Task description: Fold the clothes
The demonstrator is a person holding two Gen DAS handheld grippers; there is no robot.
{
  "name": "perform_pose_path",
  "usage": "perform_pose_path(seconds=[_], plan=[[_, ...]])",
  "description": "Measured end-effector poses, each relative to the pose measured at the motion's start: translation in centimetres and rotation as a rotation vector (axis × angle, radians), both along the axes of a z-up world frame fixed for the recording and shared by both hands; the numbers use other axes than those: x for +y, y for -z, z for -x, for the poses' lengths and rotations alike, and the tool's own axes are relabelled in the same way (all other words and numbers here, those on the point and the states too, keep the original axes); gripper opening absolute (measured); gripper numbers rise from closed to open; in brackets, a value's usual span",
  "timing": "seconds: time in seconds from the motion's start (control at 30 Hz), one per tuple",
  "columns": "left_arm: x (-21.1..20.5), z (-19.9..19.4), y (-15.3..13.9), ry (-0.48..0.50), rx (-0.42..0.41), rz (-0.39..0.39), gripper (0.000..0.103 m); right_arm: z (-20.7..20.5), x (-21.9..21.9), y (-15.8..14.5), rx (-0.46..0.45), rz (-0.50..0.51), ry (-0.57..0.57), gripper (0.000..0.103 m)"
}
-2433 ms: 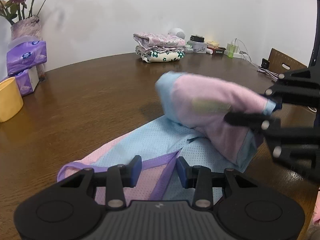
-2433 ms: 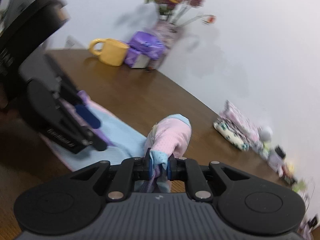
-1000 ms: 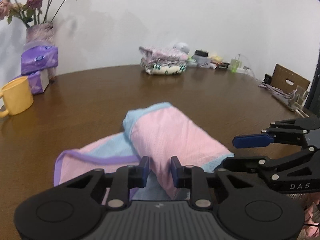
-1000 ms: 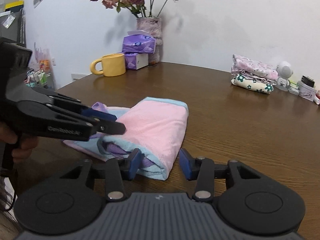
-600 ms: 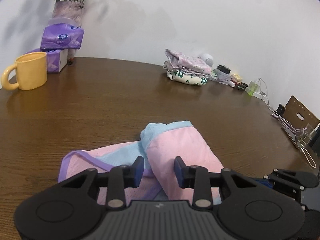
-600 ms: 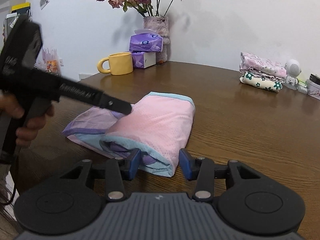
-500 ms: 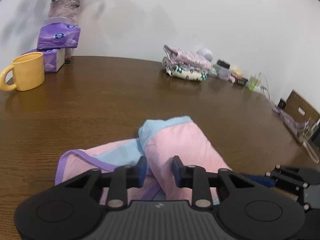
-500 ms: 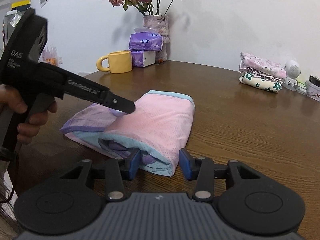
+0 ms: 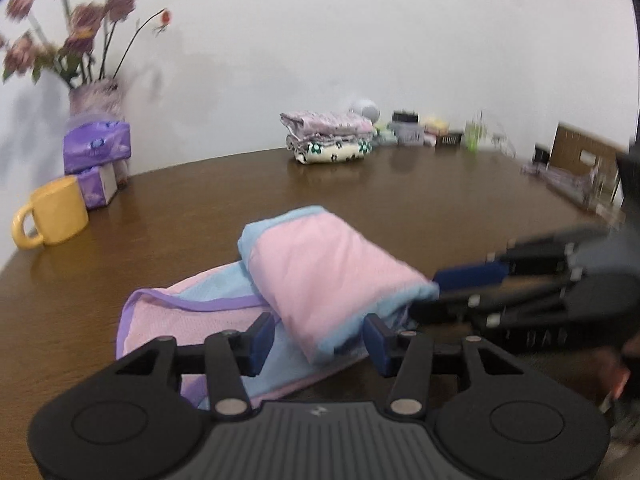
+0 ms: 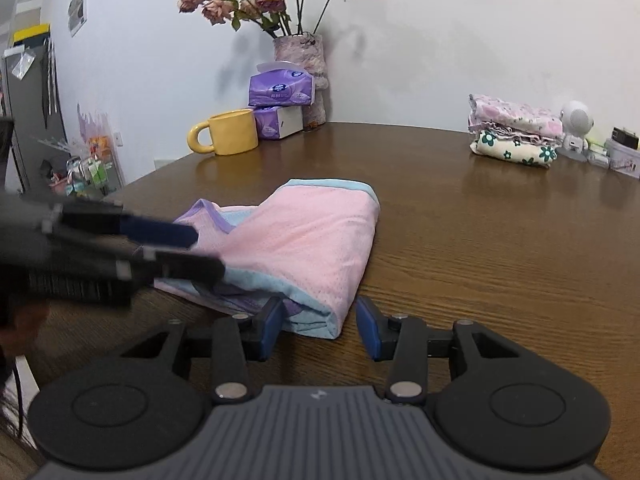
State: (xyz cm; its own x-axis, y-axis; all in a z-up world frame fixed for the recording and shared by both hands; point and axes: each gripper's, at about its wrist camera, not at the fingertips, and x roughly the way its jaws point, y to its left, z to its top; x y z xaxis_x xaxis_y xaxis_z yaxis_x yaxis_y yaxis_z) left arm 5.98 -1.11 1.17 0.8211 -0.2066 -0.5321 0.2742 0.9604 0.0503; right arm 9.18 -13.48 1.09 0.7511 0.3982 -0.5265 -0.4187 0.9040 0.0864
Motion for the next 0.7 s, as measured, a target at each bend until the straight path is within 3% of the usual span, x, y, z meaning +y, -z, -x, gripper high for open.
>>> perform_pose_path(seconds=[0.1, 0.37, 0.53, 0.63, 0.7], plan=[[-1.3, 0.5, 0.5, 0.001, -0.033, -0.085, 0.047, -0.3, 0.0, 0.2, -0.007, 0.016, 0.005, 0.036], [-3.0, 1.3, 1.4, -0.037, -0.058, -0.201, 0.023, -0.3, 0.4, 0.3, 0.002, -0.009, 0.028, 0.02], [-2.8, 0.9, 1.6, -0.086, -0.024, -0.159, 0.009, -0.2, 0.0, 0.4, -0.004, -0.023, 0.064, 0.007], [-2.3, 0.8, 1.5, -0.097, -0.012, -0.123, 0.009, -0.1, -0.2, 0.6, -0.007, -0.019, 0.08, 0.005], [-2.1, 1.0, 1.3, -0.099, -0.009, -0.098, 0.015, -0.1, -0.4, 0.7, 0.002, -0.034, 0.082, 0.007]])
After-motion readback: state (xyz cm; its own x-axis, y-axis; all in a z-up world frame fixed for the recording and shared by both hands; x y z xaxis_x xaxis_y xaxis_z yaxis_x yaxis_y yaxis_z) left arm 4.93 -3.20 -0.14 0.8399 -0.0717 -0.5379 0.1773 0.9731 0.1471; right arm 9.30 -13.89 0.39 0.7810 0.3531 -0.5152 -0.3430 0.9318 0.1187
